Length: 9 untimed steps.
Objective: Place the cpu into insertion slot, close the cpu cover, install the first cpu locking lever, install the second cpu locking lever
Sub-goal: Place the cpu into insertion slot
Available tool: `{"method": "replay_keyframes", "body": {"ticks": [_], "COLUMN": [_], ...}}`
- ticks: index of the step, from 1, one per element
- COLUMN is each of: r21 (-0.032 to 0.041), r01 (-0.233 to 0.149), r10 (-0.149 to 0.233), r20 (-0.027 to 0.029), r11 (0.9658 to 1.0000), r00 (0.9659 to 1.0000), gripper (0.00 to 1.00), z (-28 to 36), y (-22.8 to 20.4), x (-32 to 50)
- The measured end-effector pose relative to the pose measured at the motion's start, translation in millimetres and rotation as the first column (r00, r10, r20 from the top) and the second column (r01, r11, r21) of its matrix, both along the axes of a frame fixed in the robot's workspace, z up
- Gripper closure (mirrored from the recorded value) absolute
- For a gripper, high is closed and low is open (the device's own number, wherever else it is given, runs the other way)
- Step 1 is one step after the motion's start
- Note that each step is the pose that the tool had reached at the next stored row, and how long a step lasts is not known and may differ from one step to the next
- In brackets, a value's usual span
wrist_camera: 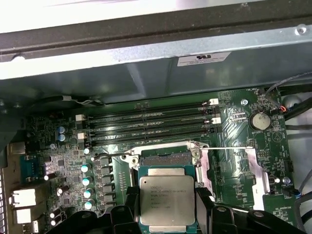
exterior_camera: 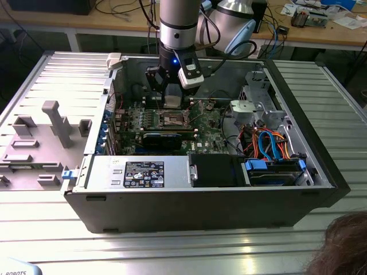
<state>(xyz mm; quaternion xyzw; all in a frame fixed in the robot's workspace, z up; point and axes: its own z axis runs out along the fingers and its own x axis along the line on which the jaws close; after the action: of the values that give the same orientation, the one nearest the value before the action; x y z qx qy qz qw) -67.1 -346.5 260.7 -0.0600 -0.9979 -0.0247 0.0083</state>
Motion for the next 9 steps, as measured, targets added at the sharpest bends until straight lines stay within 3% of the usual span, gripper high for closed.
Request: {"method": "replay_keyframes", "body": {"ticks": [9], "r21": [-0.0016], "r01": [0.035], "r10": [-0.035], "r20": [0.0], "r11": [0.9994], "r00": [0.9994], "gripper": [0.46], "z": [-1.2], "y": [0.0], "x": [0.0]}}
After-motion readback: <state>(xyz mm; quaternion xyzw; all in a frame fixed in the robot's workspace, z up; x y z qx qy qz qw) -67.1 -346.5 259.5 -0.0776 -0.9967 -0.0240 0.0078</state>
